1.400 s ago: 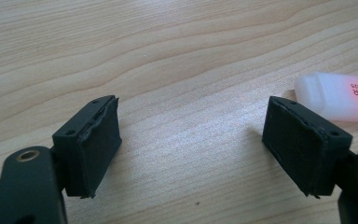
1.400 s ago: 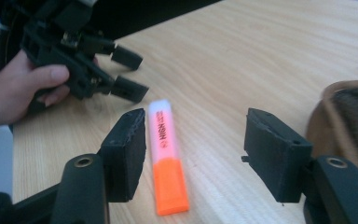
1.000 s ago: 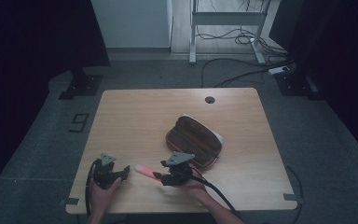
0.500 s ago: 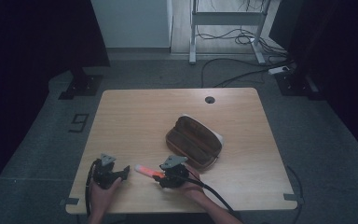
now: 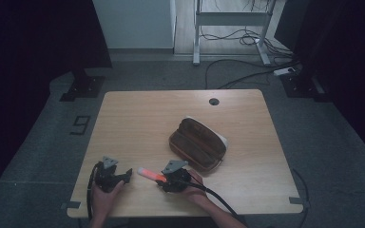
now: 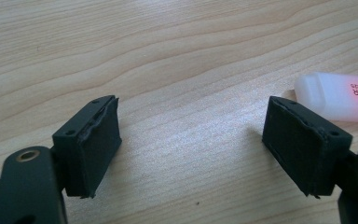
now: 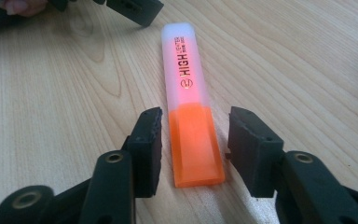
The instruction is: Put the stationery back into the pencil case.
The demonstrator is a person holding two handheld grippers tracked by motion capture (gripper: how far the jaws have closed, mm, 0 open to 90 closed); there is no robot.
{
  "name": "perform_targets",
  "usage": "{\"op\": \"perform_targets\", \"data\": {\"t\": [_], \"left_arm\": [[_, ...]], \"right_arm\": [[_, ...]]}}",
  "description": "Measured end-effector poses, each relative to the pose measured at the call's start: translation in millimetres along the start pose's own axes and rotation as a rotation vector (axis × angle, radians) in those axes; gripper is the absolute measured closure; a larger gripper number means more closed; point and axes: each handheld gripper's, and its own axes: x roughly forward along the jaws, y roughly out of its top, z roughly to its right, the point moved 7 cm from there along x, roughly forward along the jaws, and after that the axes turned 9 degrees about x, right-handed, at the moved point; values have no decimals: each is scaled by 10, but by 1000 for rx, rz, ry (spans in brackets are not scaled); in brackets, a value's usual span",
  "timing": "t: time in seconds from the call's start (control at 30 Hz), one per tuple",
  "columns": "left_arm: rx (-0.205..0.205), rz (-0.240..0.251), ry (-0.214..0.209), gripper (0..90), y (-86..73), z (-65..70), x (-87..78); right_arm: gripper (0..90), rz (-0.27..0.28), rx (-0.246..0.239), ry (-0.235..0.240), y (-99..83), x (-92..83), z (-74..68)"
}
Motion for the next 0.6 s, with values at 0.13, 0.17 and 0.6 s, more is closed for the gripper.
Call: {"op": "perform_targets", "data": {"t": [0.13,0.17,0.6], "left_arm": [[0,0,0,189,0,0,0],[0,0,0,189,0,0,0],[0,0,0,189,0,0,0]], "right_arm": [[590,10,-1,9,5,-3,-7],[603,2,-3,7,-3,2,-12],[657,-17,-5,11,-12,10,-5]]}}
